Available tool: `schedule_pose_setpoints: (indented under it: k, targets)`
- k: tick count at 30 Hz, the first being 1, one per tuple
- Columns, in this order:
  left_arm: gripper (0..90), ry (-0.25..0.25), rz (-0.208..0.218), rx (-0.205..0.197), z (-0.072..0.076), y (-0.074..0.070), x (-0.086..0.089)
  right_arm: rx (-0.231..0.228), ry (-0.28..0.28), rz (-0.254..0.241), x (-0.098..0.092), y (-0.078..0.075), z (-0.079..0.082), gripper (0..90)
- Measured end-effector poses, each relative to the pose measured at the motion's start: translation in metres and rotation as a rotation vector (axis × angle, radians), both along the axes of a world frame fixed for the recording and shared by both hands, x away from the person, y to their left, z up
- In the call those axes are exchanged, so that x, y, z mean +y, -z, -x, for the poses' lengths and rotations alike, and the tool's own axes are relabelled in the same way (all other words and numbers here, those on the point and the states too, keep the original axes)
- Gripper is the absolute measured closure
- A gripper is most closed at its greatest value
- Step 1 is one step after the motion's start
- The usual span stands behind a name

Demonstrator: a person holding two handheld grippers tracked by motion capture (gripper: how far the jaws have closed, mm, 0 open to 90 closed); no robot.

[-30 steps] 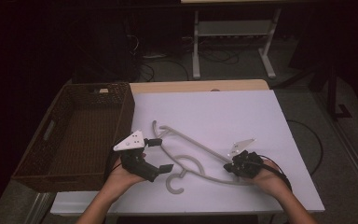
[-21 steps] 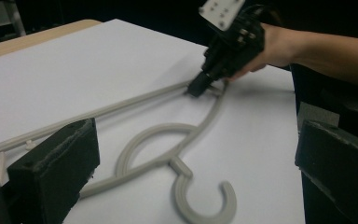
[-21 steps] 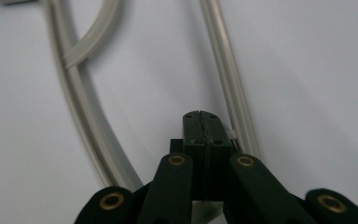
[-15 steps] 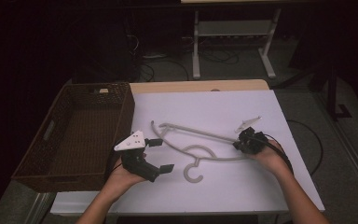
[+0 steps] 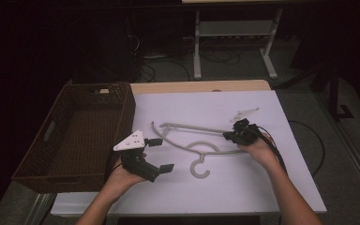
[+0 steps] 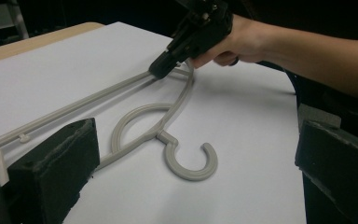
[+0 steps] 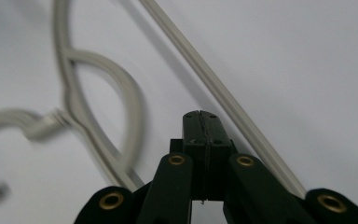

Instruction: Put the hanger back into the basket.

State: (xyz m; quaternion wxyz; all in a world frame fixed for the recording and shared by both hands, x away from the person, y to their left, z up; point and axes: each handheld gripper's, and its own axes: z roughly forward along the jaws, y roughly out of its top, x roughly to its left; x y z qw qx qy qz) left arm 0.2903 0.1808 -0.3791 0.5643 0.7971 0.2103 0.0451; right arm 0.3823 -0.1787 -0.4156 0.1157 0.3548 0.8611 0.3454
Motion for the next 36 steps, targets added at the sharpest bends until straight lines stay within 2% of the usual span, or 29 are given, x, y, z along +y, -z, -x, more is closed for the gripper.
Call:
schedule_pose_setpoints:
  k: [3, 7, 11, 15, 21, 25, 30, 32, 33, 36]
  targets:
    - [0.0, 0.003, -0.005, -0.001, 0.000, 0.000, 0.000, 0.000, -0.059, -0.042, 0.027, -0.001, -0.003, 89.5]
    - [0.0, 0.004, -0.002, 0.000, 0.000, 0.001, 0.000, 0.004, -0.119, -0.055, 0.064, -0.001, -0.009, 89.5]
    - [0.0, 0.004, 0.002, 0.000, 0.000, 0.000, 0.001, 0.020, -0.161, -0.066, 0.099, 0.008, -0.016, 89.5]
    - [0.0, 0.002, 0.002, -0.002, 0.000, 0.000, 0.002, 0.039, -0.187, -0.062, 0.119, 0.017, -0.020, 89.5]
    - [0.0, -0.001, 0.005, 0.001, 0.000, -0.001, 0.003, 0.068, -0.206, -0.042, 0.131, 0.026, -0.018, 89.5]
    - [0.0, 0.000, 0.005, -0.004, -0.001, -0.002, 0.003, 0.055, -0.222, -0.027, 0.132, 0.027, -0.016, 89.5]
    - [0.0, 0.000, 0.004, -0.004, 0.000, -0.002, 0.003, 0.057, -0.294, 0.000, 0.136, 0.026, -0.002, 89.5]
    - [0.0, 0.000, 0.003, -0.006, 0.000, -0.002, 0.003, 0.075, -0.329, 0.005, 0.139, 0.027, 0.005, 89.5]
    - [0.0, -0.002, 0.004, -0.004, 0.000, -0.002, 0.003, 0.060, -0.353, 0.018, 0.139, 0.028, 0.006, 89.5]
    - [0.0, -0.003, 0.006, -0.007, 0.000, -0.002, 0.004, 0.061, -0.397, 0.032, 0.141, 0.026, 0.019, 89.5]
